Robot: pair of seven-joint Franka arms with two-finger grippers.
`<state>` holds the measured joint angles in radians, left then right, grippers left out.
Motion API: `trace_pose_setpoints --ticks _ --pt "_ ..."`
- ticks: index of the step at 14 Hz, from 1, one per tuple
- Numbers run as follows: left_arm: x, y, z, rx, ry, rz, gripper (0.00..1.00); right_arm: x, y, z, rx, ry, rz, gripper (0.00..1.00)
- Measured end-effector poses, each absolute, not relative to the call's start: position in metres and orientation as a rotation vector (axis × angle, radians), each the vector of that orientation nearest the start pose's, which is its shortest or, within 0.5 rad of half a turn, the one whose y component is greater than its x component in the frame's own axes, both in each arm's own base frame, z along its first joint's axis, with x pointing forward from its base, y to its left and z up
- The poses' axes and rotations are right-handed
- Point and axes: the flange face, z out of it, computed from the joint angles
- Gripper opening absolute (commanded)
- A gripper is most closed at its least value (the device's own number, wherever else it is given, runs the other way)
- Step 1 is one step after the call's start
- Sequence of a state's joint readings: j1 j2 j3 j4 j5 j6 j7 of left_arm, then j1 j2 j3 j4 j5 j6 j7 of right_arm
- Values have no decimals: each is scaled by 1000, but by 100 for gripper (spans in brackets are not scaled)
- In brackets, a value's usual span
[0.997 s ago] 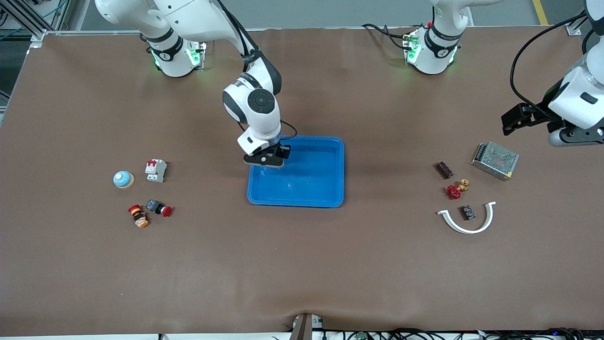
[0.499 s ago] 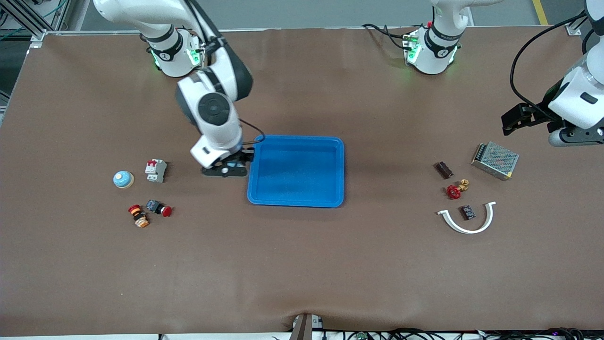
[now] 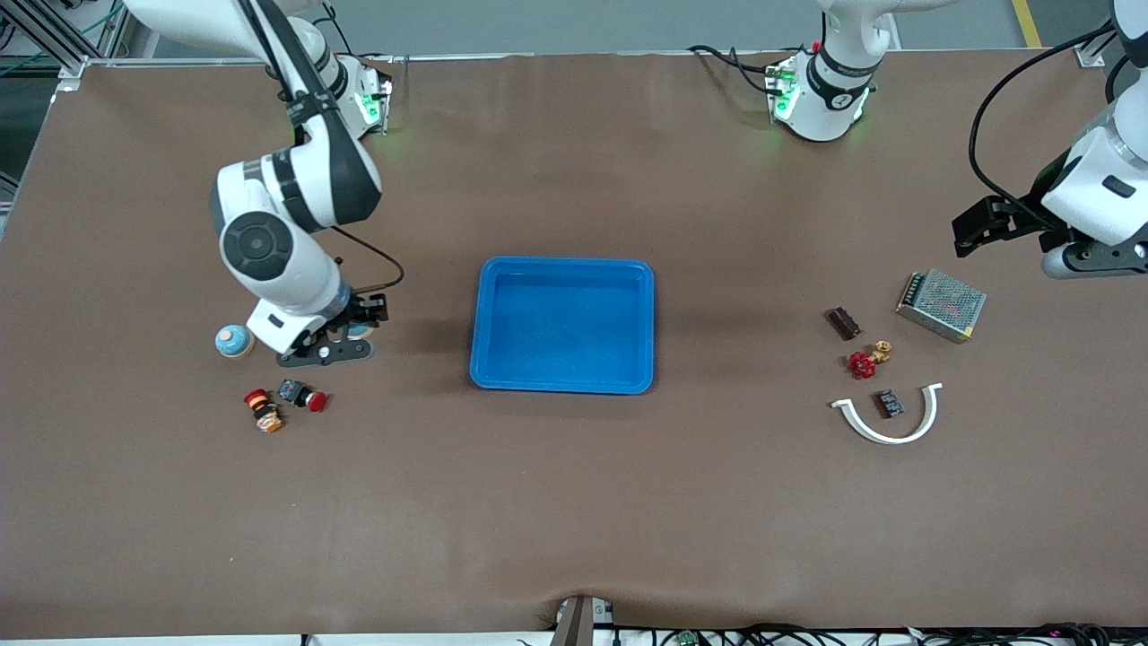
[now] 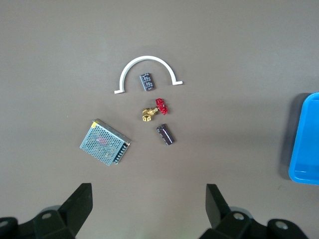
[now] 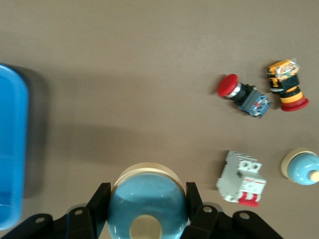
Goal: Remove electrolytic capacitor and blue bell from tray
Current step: 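Carry the bell with the right gripper toward the white circuit breaker, then lower the bell beside the first bell and open the right gripper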
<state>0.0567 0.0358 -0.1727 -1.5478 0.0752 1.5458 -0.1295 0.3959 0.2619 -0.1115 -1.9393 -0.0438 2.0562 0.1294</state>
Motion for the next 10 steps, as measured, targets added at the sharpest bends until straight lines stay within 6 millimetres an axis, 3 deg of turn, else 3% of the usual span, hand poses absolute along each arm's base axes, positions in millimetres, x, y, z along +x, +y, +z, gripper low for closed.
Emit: trace_pose_setpoints --ticks 6,10 --pt "560 -55 614 -3070 -22 44 100 562 103 292 -3183 -383 97 44" --pt "560 -55 614 -3070 -22 44 100 542 94 258 -3171 -403 -2 44"
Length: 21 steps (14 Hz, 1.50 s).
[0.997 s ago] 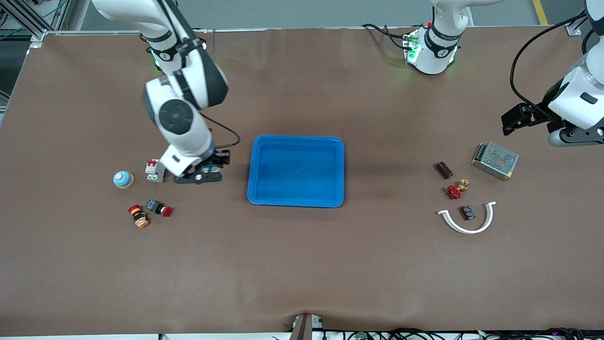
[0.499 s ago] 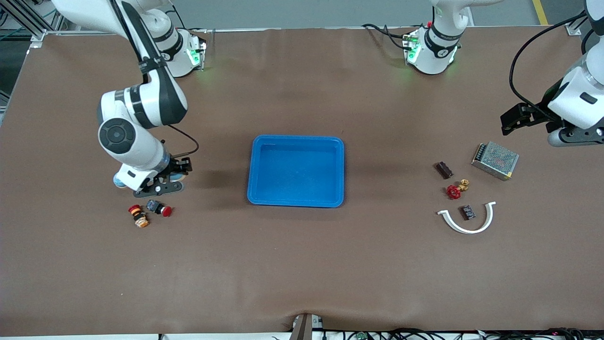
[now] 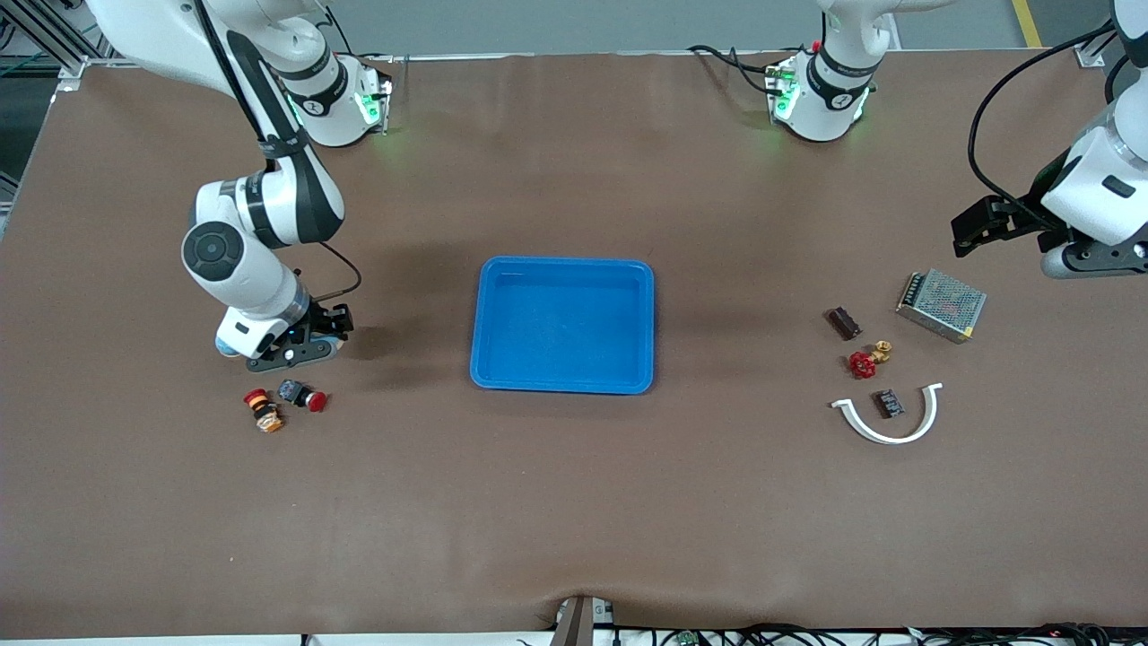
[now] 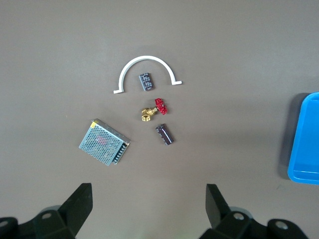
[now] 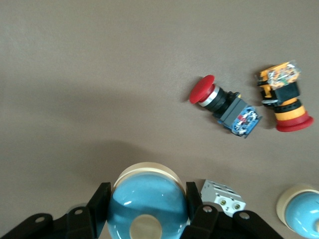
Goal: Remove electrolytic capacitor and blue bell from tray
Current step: 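Lower the bell beside the first bell and open the right gripper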
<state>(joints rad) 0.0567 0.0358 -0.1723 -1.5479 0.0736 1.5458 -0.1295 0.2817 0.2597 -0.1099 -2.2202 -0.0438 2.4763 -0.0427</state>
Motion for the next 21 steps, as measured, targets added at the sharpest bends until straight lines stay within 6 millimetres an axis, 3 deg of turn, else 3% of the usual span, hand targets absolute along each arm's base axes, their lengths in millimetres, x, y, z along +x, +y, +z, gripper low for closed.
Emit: trace_pose_setpoints --ticks 5,16,17,18,19,21 --pt "560 -55 614 -3070 -22 44 100 525 90 238 -3162 -406 -85 44" --pt "560 -55 614 -3070 -23 44 100 519 96 188 -3157 -438 -107 45" --pt "560 -55 614 -3070 -23 44 100 519 97 187 -3157 -440 -107 49" --pt "560 -55 614 -3070 -23 44 100 519 97 187 -3156 -441 -110 71" --pt "560 -55 614 -3070 -23 44 100 519 98 187 -3156 -442 -110 100" --pt "560 -55 614 -3070 -23 44 100 519 98 187 -3155 -443 -111 100"
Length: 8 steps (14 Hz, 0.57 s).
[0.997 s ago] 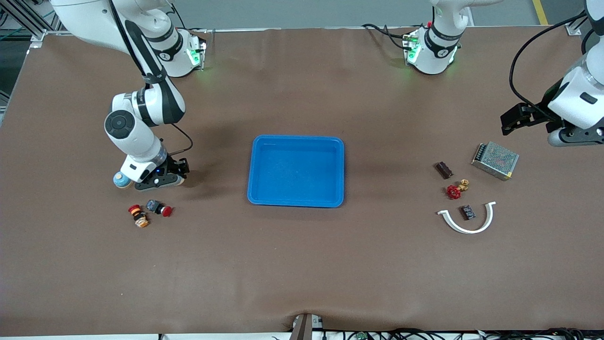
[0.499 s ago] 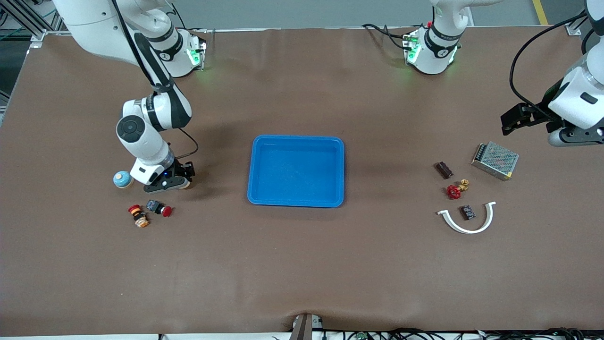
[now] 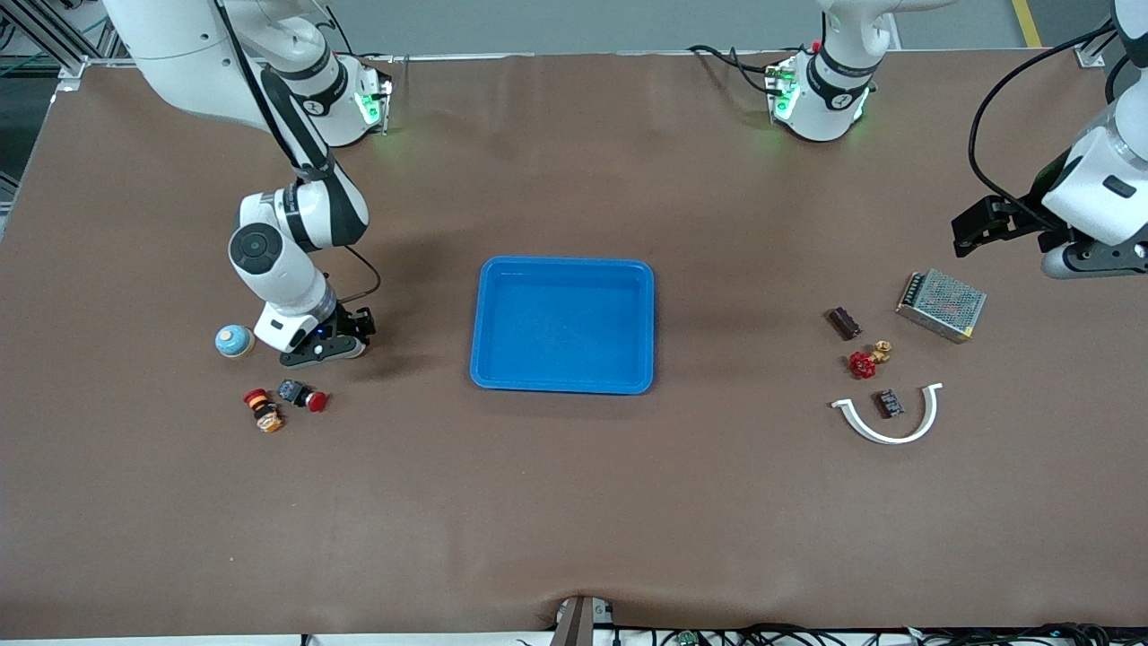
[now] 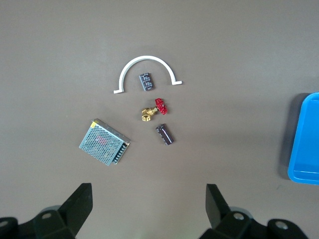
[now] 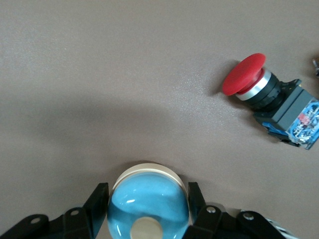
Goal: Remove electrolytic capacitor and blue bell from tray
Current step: 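Lower the bell beside the first bell and open the right gripper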
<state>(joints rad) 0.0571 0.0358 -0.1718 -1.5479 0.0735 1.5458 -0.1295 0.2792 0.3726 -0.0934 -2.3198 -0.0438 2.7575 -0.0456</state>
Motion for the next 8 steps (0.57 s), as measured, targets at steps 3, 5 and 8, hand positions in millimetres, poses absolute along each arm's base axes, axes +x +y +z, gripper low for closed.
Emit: trace_pose_setpoints --ticks 3,5,8 --pt "560 -55 614 -3070 -23 44 100 520 98 188 -3155 -443 -116 100" --pt "560 -55 614 -3070 -23 44 100 522 100 192 -3153 -446 -126 100" --pt "560 -55 614 -3070 -23 44 100 522 107 214 -3157 -448 -37 100"
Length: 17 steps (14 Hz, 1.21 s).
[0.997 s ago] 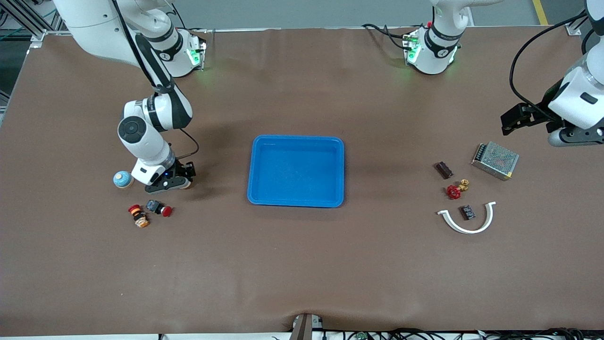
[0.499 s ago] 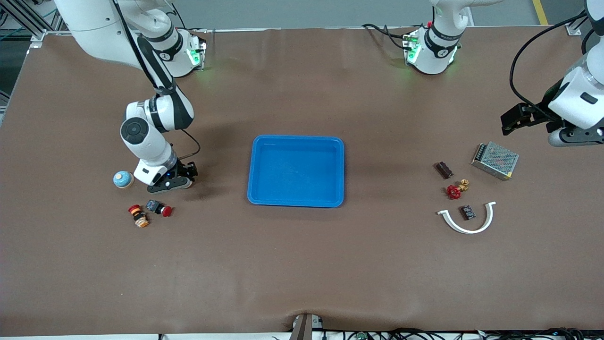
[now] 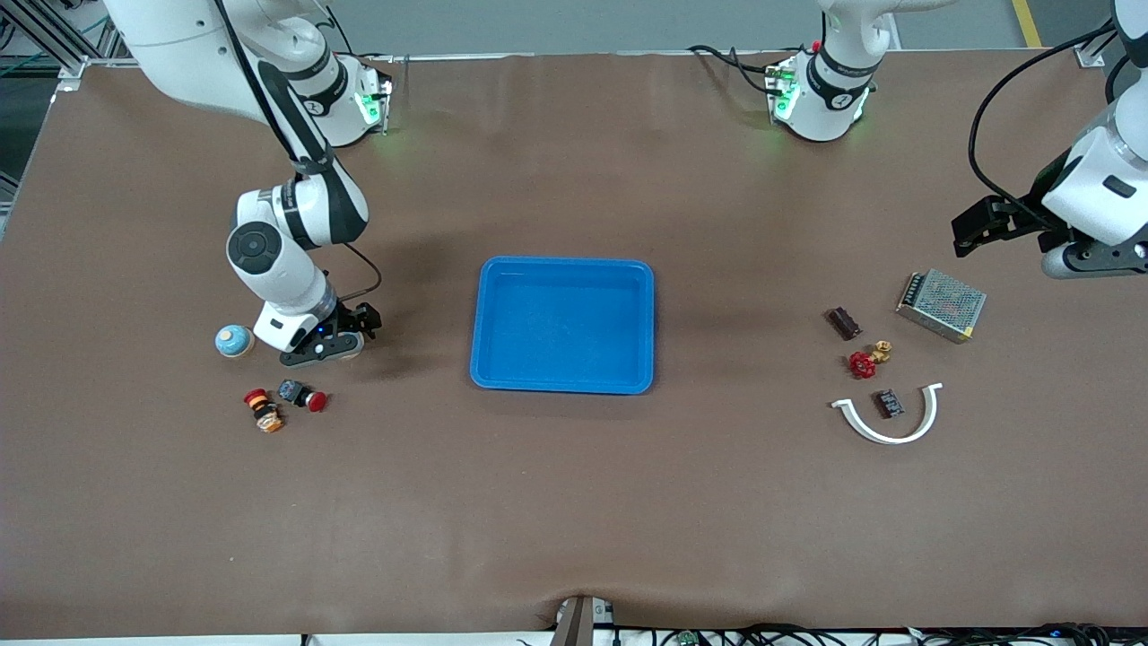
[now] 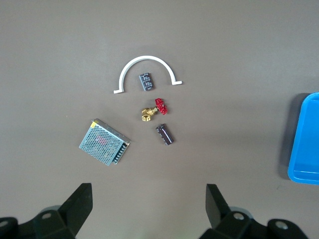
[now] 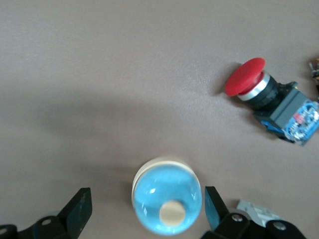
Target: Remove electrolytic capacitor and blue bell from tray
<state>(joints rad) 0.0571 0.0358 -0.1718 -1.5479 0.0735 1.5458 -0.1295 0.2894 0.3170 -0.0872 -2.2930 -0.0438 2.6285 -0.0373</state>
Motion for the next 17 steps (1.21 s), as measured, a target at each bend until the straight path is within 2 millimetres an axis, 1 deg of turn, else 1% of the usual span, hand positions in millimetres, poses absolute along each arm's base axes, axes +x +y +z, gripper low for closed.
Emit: trace_pose_setpoints --ticks 1,3,6,10,12,14,15,16,17 --pt "560 -55 614 -3070 -23 44 100 523 110 228 -3158 -441 -16 100" --pt "560 -55 614 -3070 -23 44 100 524 116 263 -3163 -415 32 100" --pt "560 -55 614 -3070 -23 44 100 527 122 327 -3169 -392 123 100" --pt "560 -55 614 -3070 -23 44 100 543 119 425 -3178 -354 239 100" --pt "560 -55 614 -3070 -23 44 100 552 117 476 -3182 -336 258 100" --pt "560 -54 614 -3070 -24 44 100 555 117 527 -3187 -325 245 100" --pt "560 -54 614 -3070 -24 43 100 557 115 548 -3189 -308 219 100" --pt "560 -54 614 -3070 -25 43 100 560 107 567 -3192 -275 183 100" --pt "560 -54 614 -3070 -26 43 100 563 94 581 -3191 -232 153 100"
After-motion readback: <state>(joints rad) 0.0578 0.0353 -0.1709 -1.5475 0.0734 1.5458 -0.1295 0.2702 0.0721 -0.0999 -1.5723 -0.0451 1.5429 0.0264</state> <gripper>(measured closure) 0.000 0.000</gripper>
